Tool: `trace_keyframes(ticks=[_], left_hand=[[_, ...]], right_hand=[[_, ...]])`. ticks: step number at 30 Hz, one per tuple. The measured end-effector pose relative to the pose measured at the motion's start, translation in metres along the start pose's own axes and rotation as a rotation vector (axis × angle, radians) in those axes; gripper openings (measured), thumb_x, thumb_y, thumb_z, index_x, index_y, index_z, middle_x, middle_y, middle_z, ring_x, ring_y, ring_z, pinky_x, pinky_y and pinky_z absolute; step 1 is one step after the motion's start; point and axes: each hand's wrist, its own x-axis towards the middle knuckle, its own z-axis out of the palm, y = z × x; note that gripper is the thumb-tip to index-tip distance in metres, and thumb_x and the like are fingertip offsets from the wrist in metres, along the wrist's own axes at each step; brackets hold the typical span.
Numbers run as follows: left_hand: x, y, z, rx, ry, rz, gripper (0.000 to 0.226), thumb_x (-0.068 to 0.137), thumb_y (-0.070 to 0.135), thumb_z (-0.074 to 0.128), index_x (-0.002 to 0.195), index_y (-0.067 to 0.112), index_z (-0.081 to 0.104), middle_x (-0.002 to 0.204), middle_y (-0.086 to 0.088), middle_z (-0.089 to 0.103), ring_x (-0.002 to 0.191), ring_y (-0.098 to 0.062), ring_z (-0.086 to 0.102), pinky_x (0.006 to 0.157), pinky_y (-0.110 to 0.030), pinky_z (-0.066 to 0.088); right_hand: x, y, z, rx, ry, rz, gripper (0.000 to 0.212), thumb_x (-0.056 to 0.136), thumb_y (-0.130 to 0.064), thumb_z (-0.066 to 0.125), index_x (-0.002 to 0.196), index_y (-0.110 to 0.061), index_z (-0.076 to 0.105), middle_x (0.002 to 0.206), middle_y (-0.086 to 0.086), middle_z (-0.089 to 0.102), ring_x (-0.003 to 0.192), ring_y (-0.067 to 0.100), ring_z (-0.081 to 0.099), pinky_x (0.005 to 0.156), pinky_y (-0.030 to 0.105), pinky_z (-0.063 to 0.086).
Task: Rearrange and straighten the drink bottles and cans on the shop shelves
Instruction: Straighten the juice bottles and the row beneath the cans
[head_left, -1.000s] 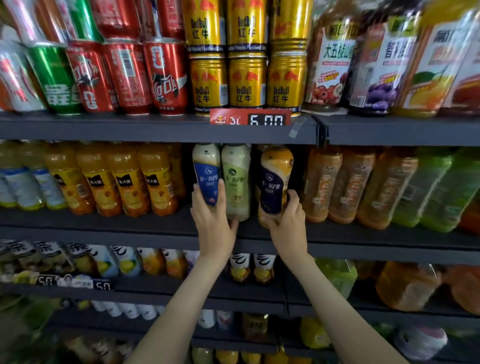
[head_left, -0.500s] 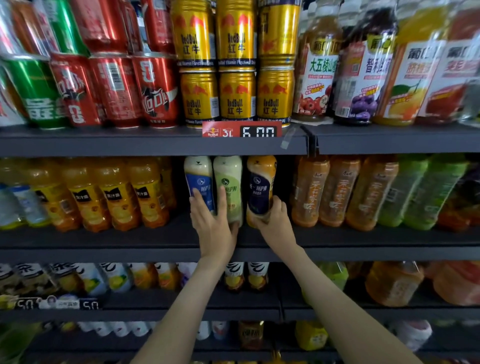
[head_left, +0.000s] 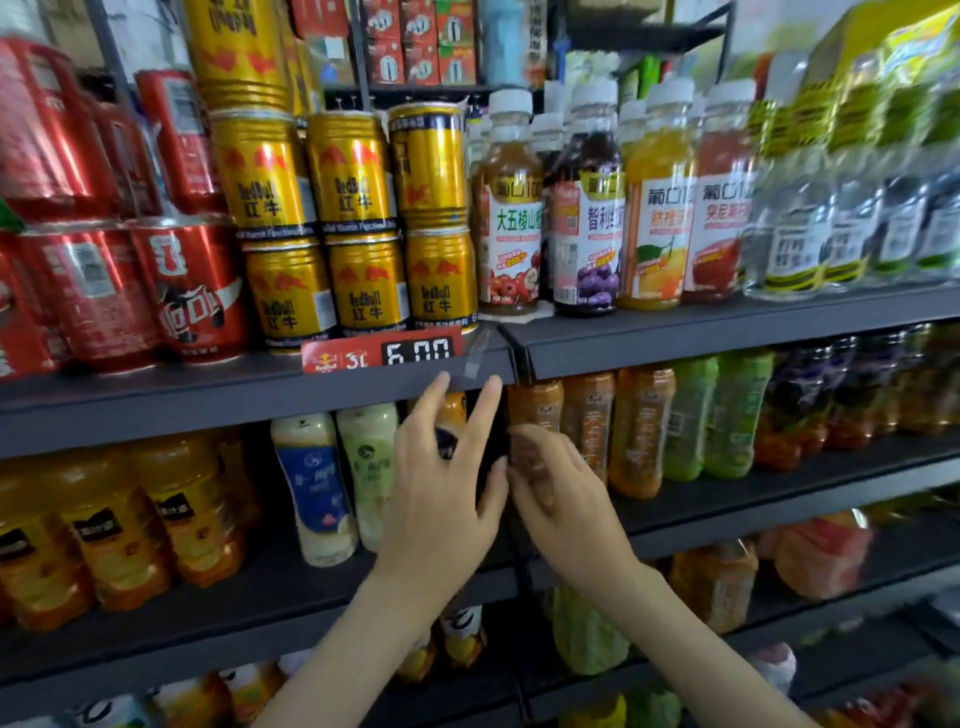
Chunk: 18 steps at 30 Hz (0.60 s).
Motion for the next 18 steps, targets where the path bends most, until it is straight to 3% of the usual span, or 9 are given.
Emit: trace_keyframes(ticks=[3, 7, 12, 15, 18], left_hand=[[0.036, 0.019, -0.013, -0.062, 0.071, 0.070, 0.056, 0.091, 0.021, 0.058, 0.143, 0.016, 0.039, 0.133, -0.012, 0.045, 0.115, -0.021, 0.051, 0.100, -0.023, 0.038], [0.088, 0.044, -0.017, -0.144, 0.060, -0.015, 0.065, 0.090, 0.023, 0.059, 0.148, 0.022, 0.030, 0.125, -0.003, 0.050, 0.115, -0.010, 0.044, 0.097, -0.011, 0.029], [0.147, 0.049, 0.011, -0.137, -0.092, -0.258, 0.077, 0.094, 0.030, 0.055, 0.151, 0.034, 0.004, 0.129, -0.007, 0.045, 0.117, -0.022, 0.048, 0.095, -0.028, 0.041], [0.168, 0.049, 0.032, -0.108, -0.115, -0.347, 0.084, 0.094, 0.026, 0.055, 0.150, 0.036, -0.007, 0.120, -0.011, 0.045, 0.106, -0.027, 0.053, 0.086, -0.029, 0.042], [0.182, 0.048, 0.050, -0.008, -0.144, -0.419, 0.102, 0.094, 0.020, 0.055, 0.135, 0.043, -0.035, 0.122, -0.017, 0.043, 0.099, -0.030, 0.056, 0.085, -0.035, 0.046]], right_hand=[[0.016, -0.014, -0.037, -0.064, 0.104, -0.095, 0.032, 0.094, -0.026, 0.050, 0.125, -0.021, 0.052, 0.111, -0.015, 0.054, 0.101, -0.004, 0.055, 0.087, 0.008, 0.044], [0.051, -0.013, -0.085, -0.149, 0.288, -0.123, 0.038, 0.093, -0.020, 0.058, 0.130, -0.014, 0.051, 0.110, -0.009, 0.054, 0.102, -0.001, 0.053, 0.088, 0.013, 0.044], [0.106, 0.008, -0.123, -0.214, 0.243, 0.062, 0.062, 0.093, -0.019, 0.060, 0.146, -0.012, 0.029, 0.136, 0.006, 0.046, 0.125, 0.022, 0.046, 0.101, 0.032, 0.042], [0.129, 0.019, -0.127, -0.239, 0.174, 0.078, 0.071, 0.093, -0.022, 0.061, 0.149, -0.010, 0.020, 0.146, 0.009, 0.038, 0.132, 0.024, 0.040, 0.101, 0.030, 0.037], [0.145, 0.026, -0.125, -0.228, 0.121, 0.038, 0.079, 0.092, -0.020, 0.062, 0.153, -0.013, 0.011, 0.155, 0.006, 0.025, 0.139, 0.021, 0.032, 0.101, 0.026, 0.036]])
